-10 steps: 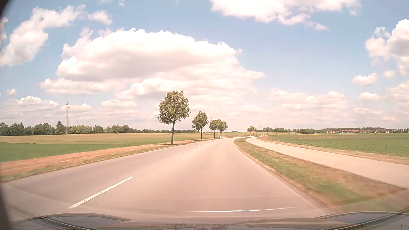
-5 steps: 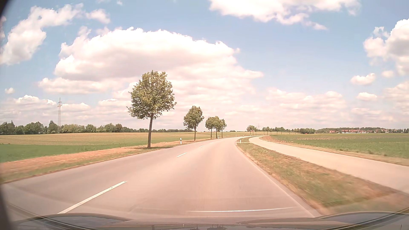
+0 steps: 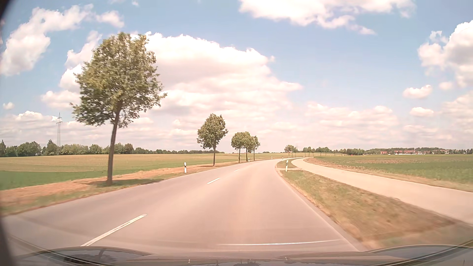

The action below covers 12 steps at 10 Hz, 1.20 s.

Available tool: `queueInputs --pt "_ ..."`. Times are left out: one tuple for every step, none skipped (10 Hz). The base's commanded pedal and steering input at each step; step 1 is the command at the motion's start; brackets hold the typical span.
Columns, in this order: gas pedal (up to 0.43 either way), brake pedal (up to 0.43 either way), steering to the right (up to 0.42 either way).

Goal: Follow the waypoints while adhering to traffic rules and regulations

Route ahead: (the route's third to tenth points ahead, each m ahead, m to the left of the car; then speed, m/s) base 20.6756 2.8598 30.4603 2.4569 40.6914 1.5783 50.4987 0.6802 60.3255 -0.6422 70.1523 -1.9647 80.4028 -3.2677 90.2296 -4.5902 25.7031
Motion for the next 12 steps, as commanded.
queueInputs --pt "0.248 0.012 0.009" --pt "0.248 0.012 0.01" --pt "0.248 0.012 0.011" --pt "0.248 0.012 0.012" --pt "0.248 0.012 0.012" --pt "0.248 0.012 0.012" --pt "0.248 0.012 0.013" --pt "0.248 0.012 0.013" --pt "0.248 0.012 0.012" --pt "0.248 0.012 0.013" --pt "0.248 0.012 0.014" --pt "0.248 0.012 0.014"
